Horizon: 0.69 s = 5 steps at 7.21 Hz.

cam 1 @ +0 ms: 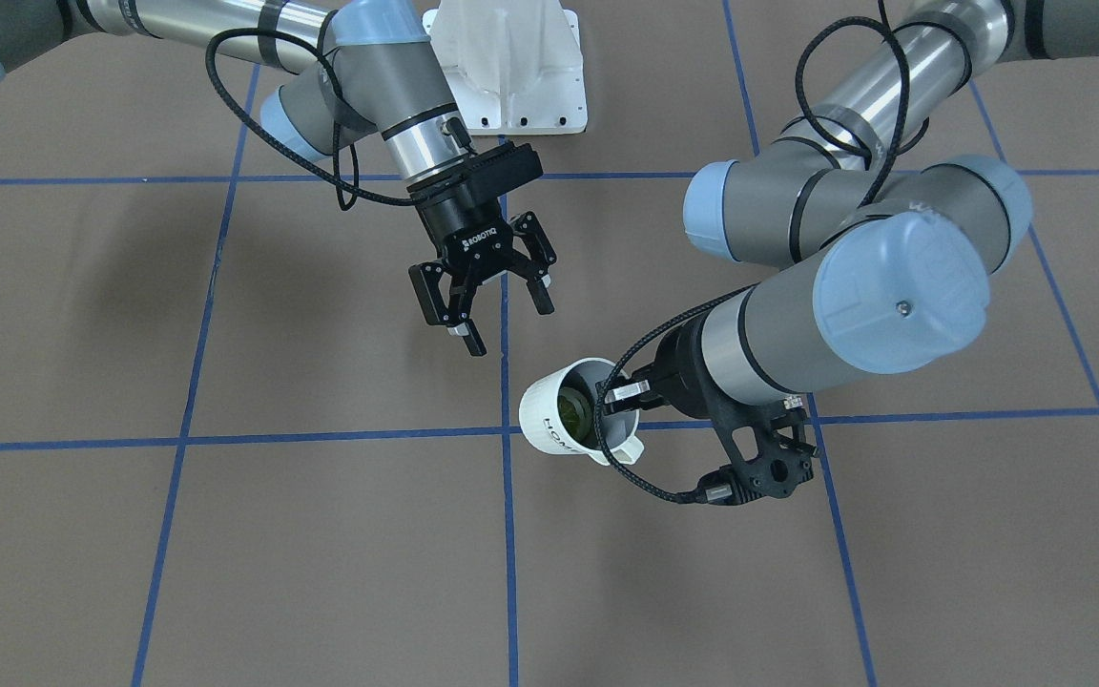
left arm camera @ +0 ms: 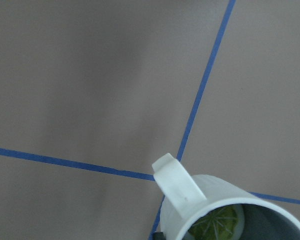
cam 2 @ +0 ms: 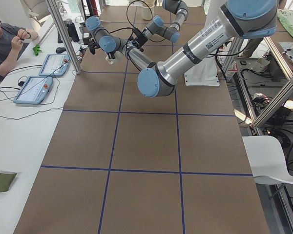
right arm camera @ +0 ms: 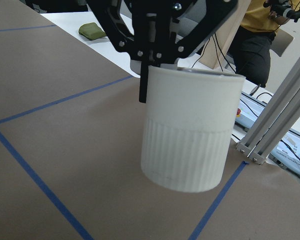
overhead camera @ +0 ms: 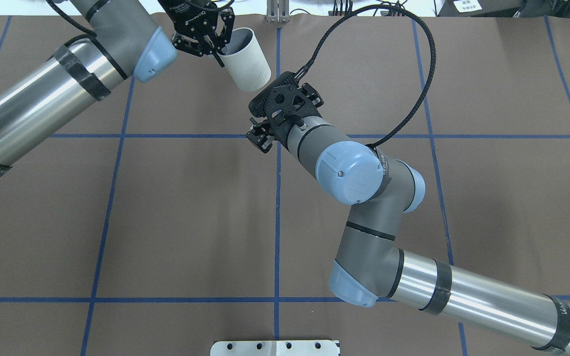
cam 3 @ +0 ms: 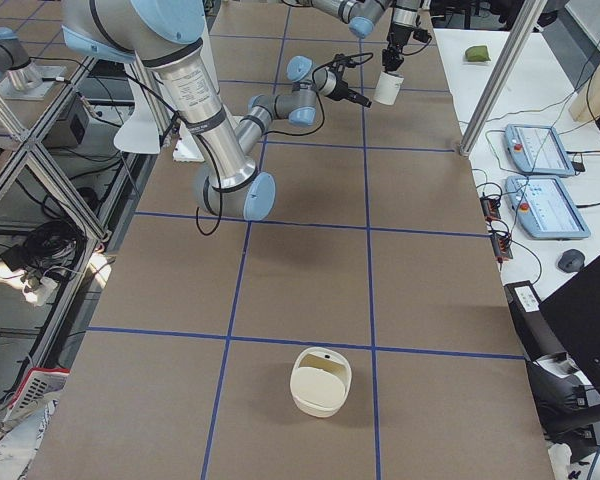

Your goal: Left arm hands cup to right arm to dump lemon

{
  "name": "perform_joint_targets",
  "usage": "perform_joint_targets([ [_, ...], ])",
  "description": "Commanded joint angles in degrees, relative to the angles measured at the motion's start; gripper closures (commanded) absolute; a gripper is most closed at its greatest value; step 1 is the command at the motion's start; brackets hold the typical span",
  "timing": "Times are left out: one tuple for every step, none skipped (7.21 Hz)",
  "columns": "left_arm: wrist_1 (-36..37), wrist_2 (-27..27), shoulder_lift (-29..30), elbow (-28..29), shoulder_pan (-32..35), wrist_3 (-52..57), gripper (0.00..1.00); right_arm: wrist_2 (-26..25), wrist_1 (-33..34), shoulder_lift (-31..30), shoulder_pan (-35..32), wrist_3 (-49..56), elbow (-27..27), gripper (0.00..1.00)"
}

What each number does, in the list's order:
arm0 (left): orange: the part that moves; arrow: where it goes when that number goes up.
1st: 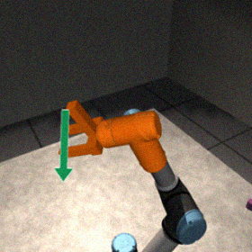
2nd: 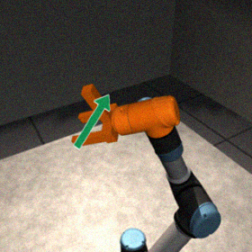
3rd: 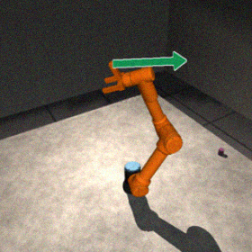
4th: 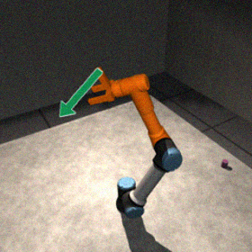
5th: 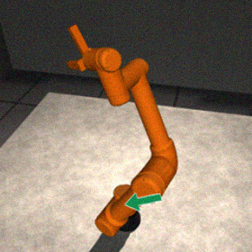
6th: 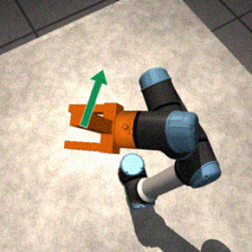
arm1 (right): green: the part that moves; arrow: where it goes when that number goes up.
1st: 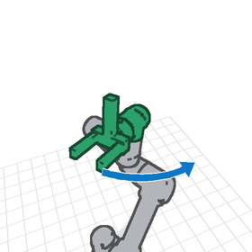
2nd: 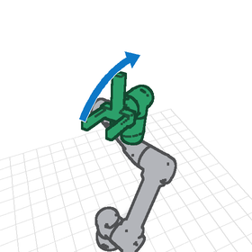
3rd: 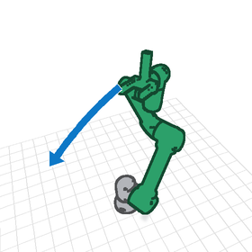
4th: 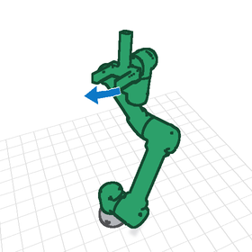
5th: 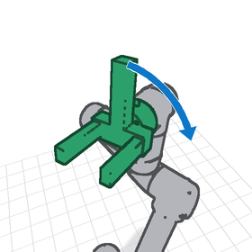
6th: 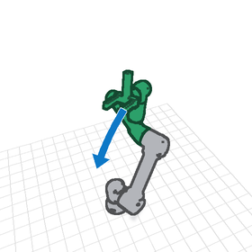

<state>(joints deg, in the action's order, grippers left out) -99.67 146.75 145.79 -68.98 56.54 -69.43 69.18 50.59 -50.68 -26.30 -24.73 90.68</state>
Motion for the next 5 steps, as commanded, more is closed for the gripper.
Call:
perform_joint_targets([
  [0.2, 1.3, -0.2, -0.9, 0.0, -0.1, 1.00, -0.2, -0.2, 0.8, -0.2, -0.3, -1.2, 0.00],
  [0.2, 1.3, -0.3, -1.4, -0.4, -0.2, 1.00, -0.2, -0.3, 1.0, -0.2, -0.3, -1.2, 0.00],
  [0.3, 1.3, -0.3, -1.8, -1.3, -0.5, 1.00, -0.2, -0.3, 1.2, -0.2, -0.3, -1.2, 0.00],
  [0.3, 1.2, -0.4, -1.8, -1.4, -0.6, 1.00, -0.2, -0.3, 1.2, -0.4, -0.4, -1.2, 0.00],
  [0.3, 1.2, -0.4, -1.9, -1.8, -0.6, 1.00, -0.2, -0.4, 1.3, -0.7, -0.5, -1.2, 0.00],
])
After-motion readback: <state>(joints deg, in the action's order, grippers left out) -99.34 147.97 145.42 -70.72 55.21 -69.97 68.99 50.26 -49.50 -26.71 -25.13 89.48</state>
